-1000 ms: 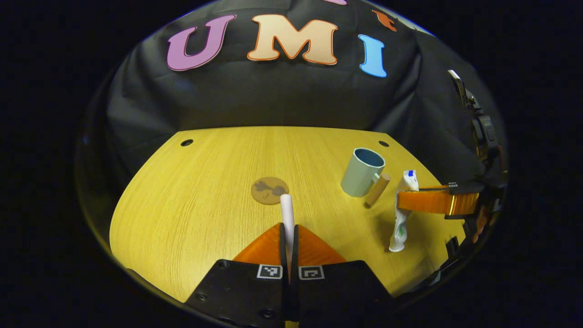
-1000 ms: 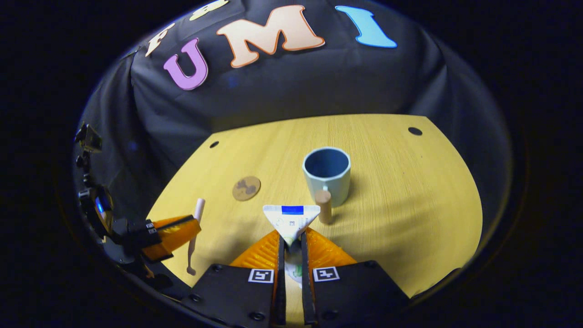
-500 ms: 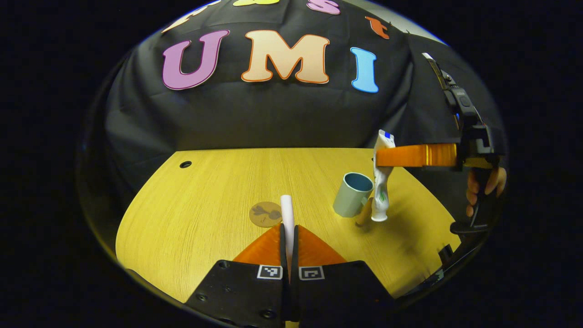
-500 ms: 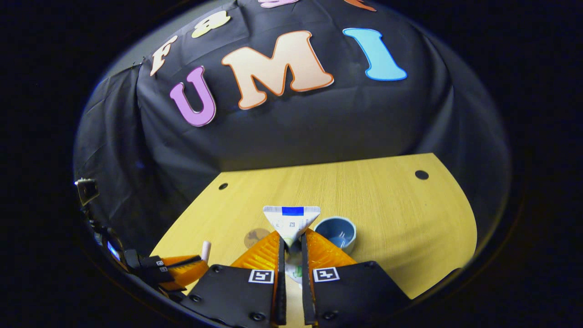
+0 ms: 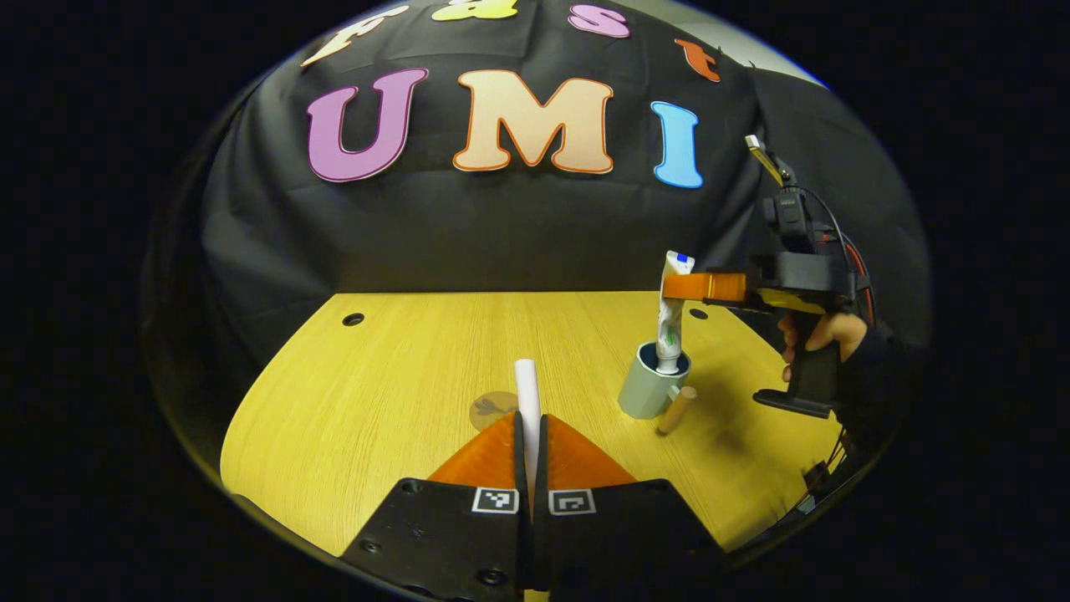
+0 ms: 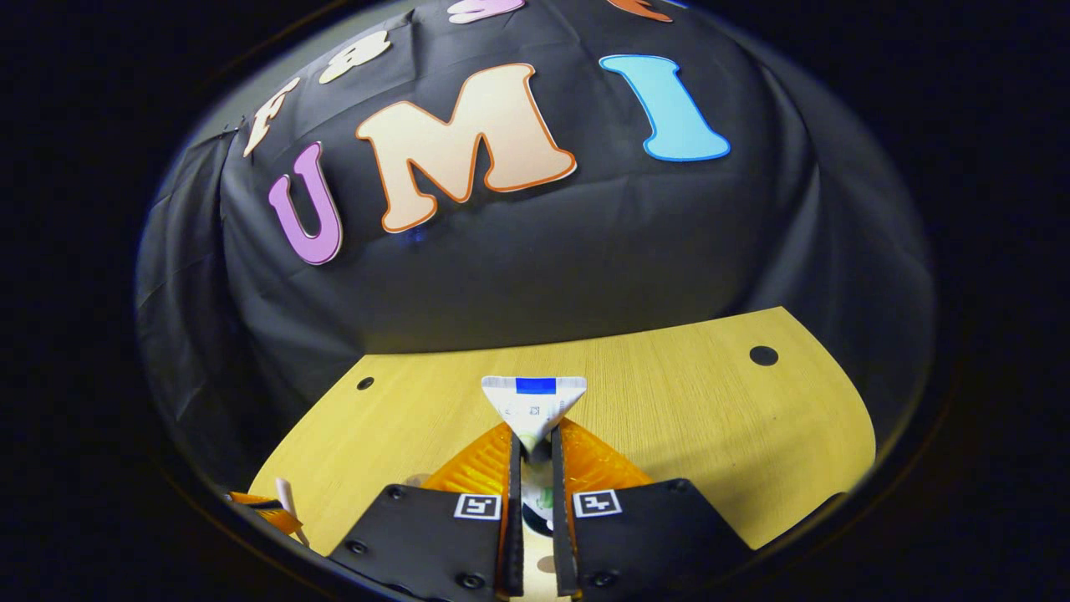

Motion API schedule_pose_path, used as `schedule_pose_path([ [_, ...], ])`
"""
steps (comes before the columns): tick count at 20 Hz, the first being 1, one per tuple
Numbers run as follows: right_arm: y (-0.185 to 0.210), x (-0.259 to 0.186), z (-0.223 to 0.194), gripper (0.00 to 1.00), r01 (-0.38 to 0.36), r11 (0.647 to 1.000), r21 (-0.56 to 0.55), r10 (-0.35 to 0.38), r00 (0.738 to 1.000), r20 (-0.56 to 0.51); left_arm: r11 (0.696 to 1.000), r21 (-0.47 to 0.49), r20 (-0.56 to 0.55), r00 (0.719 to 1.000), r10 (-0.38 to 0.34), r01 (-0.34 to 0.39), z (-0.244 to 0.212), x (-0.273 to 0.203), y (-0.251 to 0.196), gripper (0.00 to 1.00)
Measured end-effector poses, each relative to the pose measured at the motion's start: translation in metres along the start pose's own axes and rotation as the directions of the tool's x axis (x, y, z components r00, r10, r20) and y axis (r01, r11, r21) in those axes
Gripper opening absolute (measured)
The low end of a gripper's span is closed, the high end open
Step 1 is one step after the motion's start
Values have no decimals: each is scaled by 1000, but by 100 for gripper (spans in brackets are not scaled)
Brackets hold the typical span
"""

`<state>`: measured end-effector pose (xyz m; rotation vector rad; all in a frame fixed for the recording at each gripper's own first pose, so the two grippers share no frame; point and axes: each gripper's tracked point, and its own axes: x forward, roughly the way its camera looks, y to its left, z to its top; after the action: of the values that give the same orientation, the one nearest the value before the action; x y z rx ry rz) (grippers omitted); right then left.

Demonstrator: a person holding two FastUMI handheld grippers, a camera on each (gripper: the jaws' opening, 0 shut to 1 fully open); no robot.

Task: Put the toothbrush and toothpaste on the desktop into the cup, then pick up the cup and place it on the coaster on the desktop.

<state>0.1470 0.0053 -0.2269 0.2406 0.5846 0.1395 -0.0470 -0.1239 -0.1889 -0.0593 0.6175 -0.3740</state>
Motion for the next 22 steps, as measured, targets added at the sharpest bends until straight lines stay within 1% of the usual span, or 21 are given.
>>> schedule_pose_path([
  [2,0,9,-5,17,0,1000,19,0,1000,-7,1000,3,2,1000,8,-8,3,0,1,0],
  [5,-10,13,-28,17,27,999,-25,-28,999,-37,1000,2,15,1000,9,-9,12,2,-1,0],
  [8,-22,15,-54,17,64,998,-21,-66,994,-92,1000,3,40,999,2,-2,27,5,-6,0],
  [9,-23,15,-63,21,67,998,-14,-68,991,-116,1000,5,46,999,-4,4,31,7,-10,0],
  [10,-25,11,-72,19,71,997,-16,-73,987,-142,1000,9,54,998,-10,10,36,9,-13,0],
  [11,-28,1,-78,36,63,998,-30,-67,984,-163,1000,16,64,998,-17,16,41,12,-16,0],
  [12,-32,-6,-78,33,61,997,-41,-66,986,-153,999,25,72,997,-25,23,46,15,-20,0],
  [13,-37,-13,-79,43,54,997,-47,-61,987,-147,999,29,76,997,-35,33,48,19,-25,0],
  [15,-47,-32,-78,73,56,998,-33,-60,988,-141,998,31,86,994,-61,58,55,26,-38,0],
  [16,-56,-43,-78,79,62,998,-18,-64,988,-142,997,34,94,993,-75,72,58,31,-44,0],
  [17,-64,-52,-80,89,75,997,-5,-75,986,-147,996,36,101,991,-89,86,62,36,-51,0],
  [20,-94,-83,-92,89,123,992,25,-117,977,-177,990,29,127,981,-143,141,73,53,-74,0],
  [22,-109,-101,-102,89,149,987,51,-137,971,-198,983,6,157,970,-184,186,85,64,-90,0],
])
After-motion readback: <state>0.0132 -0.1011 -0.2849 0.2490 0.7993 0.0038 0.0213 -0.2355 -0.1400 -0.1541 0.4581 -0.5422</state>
